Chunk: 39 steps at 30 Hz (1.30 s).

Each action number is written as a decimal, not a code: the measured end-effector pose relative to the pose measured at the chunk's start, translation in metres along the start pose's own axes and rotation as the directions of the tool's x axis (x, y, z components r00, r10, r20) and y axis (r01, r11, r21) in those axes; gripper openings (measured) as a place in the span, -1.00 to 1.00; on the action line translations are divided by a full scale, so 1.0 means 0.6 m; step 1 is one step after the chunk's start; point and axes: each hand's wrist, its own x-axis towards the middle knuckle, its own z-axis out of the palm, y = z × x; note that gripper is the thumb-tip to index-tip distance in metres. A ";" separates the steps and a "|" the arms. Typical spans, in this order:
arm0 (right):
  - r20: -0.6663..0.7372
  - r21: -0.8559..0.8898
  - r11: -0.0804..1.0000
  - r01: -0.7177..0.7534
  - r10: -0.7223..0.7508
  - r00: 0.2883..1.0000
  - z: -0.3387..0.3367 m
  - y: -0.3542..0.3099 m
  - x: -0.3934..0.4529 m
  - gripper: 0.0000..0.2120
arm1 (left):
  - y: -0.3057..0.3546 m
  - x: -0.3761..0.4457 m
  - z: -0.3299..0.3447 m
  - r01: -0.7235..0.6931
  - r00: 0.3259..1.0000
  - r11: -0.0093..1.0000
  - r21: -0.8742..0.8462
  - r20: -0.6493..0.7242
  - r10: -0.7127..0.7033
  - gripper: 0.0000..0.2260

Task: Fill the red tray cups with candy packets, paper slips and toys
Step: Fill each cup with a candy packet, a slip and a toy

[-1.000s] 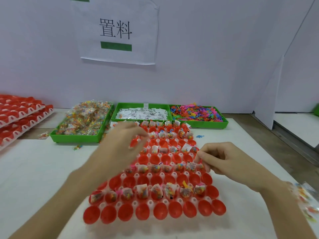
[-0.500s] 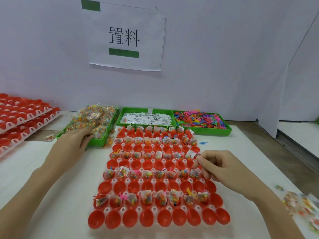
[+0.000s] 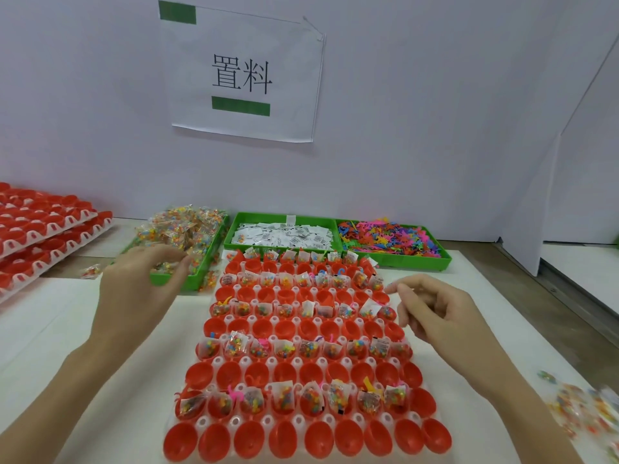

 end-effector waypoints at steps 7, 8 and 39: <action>0.052 -0.327 0.939 0.111 -0.099 0.994 0.064 -0.022 0.097 -0.84 | 0.035 -0.014 0.011 0.146 0.978 0.937 -0.319 0.188 -0.088 -0.82; 0.077 -0.388 0.912 0.131 -0.109 0.991 0.074 -0.024 0.125 -0.84 | 0.036 -0.014 0.014 0.153 0.976 0.929 -0.337 0.201 -0.088 -0.82; 0.303 -0.789 0.591 0.169 0.135 0.943 0.188 0.031 0.394 -0.90 | 0.031 -0.025 0.025 0.240 0.956 0.857 -0.457 0.265 -0.127 -0.95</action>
